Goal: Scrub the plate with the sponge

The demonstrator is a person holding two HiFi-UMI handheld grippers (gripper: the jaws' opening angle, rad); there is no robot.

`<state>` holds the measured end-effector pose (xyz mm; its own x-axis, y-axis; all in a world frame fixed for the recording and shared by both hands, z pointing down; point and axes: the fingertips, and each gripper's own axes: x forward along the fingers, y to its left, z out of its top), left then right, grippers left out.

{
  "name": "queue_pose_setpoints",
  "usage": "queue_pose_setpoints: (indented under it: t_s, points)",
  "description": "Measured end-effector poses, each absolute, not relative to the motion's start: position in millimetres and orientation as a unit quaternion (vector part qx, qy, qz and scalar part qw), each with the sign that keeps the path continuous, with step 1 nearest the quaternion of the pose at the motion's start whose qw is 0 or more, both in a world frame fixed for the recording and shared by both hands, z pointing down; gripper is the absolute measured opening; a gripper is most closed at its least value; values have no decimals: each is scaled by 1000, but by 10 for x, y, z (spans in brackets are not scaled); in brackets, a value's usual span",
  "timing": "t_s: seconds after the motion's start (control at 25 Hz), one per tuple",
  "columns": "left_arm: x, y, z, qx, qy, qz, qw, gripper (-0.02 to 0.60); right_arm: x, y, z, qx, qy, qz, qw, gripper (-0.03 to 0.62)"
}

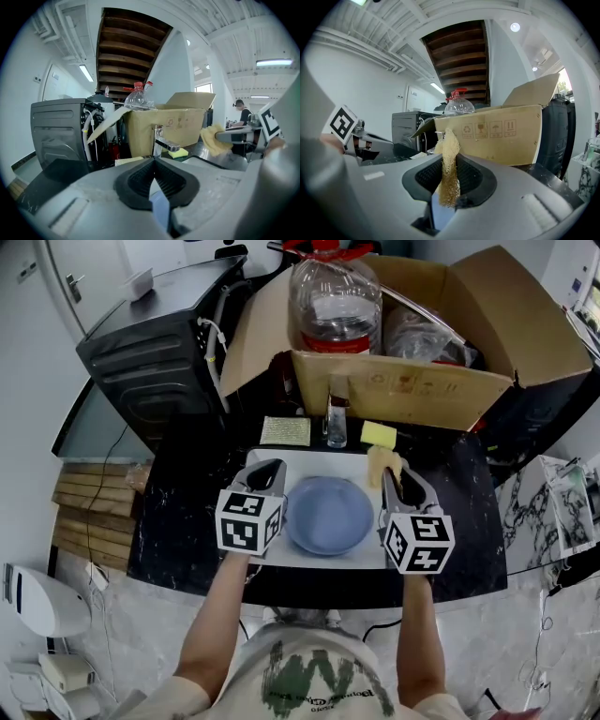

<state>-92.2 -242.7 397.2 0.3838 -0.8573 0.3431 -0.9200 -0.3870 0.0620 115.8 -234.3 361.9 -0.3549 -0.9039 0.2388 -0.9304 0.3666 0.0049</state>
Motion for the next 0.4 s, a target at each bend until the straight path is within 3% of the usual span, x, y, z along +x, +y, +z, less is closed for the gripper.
queue_pose_setpoints:
  t_s: [0.4]
  points:
    - [-936, -2397, 3967, 822, -542, 126, 125, 3, 1135, -2315, 3591, 557, -822, 63, 99, 67]
